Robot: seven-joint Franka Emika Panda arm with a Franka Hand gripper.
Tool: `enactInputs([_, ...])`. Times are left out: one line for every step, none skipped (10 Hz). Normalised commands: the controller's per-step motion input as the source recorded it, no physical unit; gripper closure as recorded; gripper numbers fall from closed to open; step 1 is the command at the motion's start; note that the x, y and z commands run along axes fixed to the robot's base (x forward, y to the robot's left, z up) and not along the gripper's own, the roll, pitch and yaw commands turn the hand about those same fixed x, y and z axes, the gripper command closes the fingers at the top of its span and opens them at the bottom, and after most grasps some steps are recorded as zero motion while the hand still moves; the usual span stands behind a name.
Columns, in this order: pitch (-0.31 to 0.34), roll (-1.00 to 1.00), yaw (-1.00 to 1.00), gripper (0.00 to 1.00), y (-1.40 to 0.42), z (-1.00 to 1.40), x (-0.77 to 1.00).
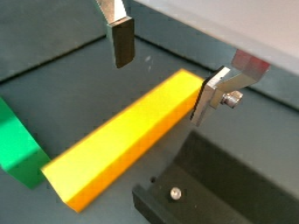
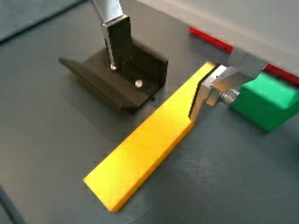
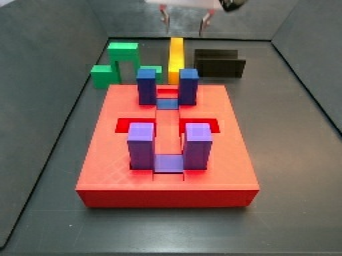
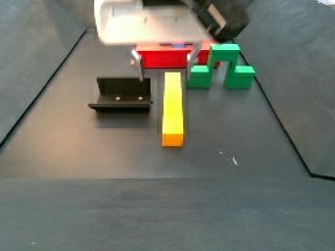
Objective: Pick up the yellow object. Move up. Move to above the board. Insert the yellow object.
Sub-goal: Pick up the yellow object.
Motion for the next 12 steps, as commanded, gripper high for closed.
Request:
enactInputs([0.043,-0.09,-0.06,0.0,0.0,-0.52,0.05])
enactInputs([0.0,-0.1,-0.04,0.0,0.0,-0.39,0.0])
enactInputs([0.0,-0.2,-0.05,0.0,0.0,-0.34,0.0])
enactInputs([0.0,-0.3,-0.03,0.0,0.0,-0.25,0.05])
enactInputs([0.0,-0.32,-0.04,0.0,0.0,-0.22,0.04])
enactInputs([0.0,-0.3,-0.05,0.0,0.0,-0.27,0.03])
enactInputs([0.0,-0.27,-0.06,0.0,0.0,-0.27,0.01])
enactInputs([0.0,-0.2,-0.07,0.0,0.0,-0.36,0.0])
enactInputs([0.0,-0.13,-0.11,0.0,0.0,-0.42,0.0])
enactInputs([0.0,-0.05,-0.15,0.0,0.0,-0.31,0.0])
enactInputs([-0.081,-0.08,-0.14,0.0,0.0,-0.26,-0.11])
enactInputs([-0.107,-0.06,-0.1,0.0,0.0,-0.1,-0.17])
